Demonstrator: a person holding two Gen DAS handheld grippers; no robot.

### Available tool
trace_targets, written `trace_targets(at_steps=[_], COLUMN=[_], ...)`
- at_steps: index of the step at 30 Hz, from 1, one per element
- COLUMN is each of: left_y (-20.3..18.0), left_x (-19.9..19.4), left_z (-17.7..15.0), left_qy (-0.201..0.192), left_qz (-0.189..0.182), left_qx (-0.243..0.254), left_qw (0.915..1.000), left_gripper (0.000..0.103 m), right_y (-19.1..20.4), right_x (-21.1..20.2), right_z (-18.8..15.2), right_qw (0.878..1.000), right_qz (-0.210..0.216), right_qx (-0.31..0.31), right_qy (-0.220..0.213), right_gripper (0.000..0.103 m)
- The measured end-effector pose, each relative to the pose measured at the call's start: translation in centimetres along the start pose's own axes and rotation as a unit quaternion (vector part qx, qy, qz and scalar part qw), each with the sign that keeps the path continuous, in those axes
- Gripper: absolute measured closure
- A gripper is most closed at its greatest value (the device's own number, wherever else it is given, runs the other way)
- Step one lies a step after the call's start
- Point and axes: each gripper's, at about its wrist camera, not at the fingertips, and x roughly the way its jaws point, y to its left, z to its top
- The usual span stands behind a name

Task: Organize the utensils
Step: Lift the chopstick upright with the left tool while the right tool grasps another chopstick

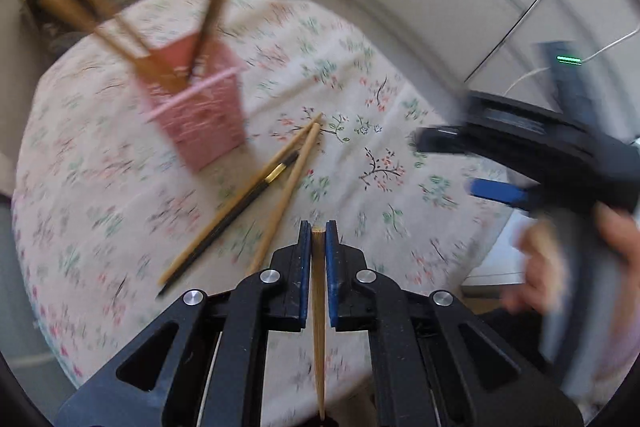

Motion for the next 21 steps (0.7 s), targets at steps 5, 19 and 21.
trace_targets(at_steps=[5,19,21], left_y=[1.4,3.0,3.0], left_x=[-3.5,-7.1,-7.2], left_z=[-2.2,-2.7,-2.7], left_qy=[-0.036,-0.098,-0.102], left_qz=[-0.017,-0.054,-0.058], left_qx=[-0.005,-0.021,-0.018], left_qw=[0.9992,0.9934,0.9929], left_gripper=[0.096,0.096,0.096], right_y=[2.9,7.5,7.8], right_x=[3.0,8.1,8.5], right_z=[0.5,2.3,2.4], right_qw=[1.0,0.998,0.997], right_qz=[-0.01,-0.056,-0.066], right_qx=[-0.001,0.001,-0.001], right_qy=[0.016,0.031,0.028], right_gripper=[0.024,0.056,0.056])
